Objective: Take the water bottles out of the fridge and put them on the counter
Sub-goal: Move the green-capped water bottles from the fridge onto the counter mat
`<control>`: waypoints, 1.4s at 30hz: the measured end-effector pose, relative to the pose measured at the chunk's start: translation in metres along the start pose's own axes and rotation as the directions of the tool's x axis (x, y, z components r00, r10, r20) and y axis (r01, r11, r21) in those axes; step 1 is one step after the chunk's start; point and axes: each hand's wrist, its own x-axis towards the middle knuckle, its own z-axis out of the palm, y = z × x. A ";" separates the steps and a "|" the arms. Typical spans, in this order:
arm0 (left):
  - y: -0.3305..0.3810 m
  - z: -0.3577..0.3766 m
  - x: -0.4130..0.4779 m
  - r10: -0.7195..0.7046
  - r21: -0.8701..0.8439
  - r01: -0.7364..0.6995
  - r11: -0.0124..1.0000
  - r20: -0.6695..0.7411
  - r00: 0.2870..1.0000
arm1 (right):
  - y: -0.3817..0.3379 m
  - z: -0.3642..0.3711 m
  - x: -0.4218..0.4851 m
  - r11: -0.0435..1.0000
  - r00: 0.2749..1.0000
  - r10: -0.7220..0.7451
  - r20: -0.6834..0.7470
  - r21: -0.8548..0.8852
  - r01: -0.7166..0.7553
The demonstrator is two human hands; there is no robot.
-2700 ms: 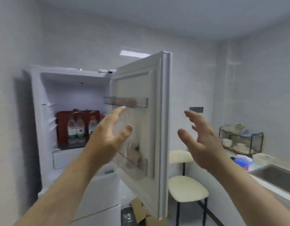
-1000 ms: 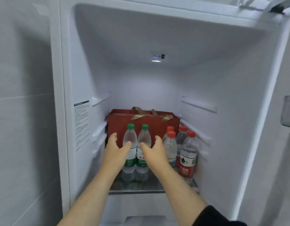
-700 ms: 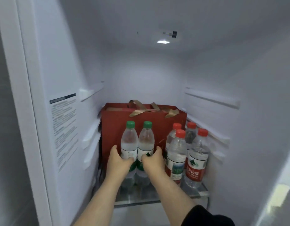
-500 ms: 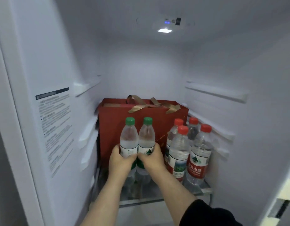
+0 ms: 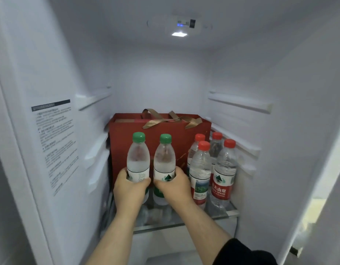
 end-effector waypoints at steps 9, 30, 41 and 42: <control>0.063 -0.081 -0.068 0.174 -0.016 -0.174 0.985 0.038 0.984 | -0.076 -0.069 -0.079 0.958 0.965 -0.222 0.142 0.214 0.189; 0.201 -0.164 -0.242 0.529 -0.338 -0.408 0.848 0.493 0.691 | -0.196 -0.246 -0.326 0.931 0.931 -0.362 -0.051 0.016 0.364; 0.264 -0.124 -0.386 0.644 -0.575 -0.293 0.764 0.643 0.415 | -0.243 -0.399 -0.509 0.883 0.828 -0.439 -0.348 -0.338 0.326; 0.271 -0.121 -0.403 0.656 -0.599 -0.274 0.752 0.647 0.388 | -0.247 -0.414 -0.528 0.878 0.811 -0.449 -0.375 -0.356 0.321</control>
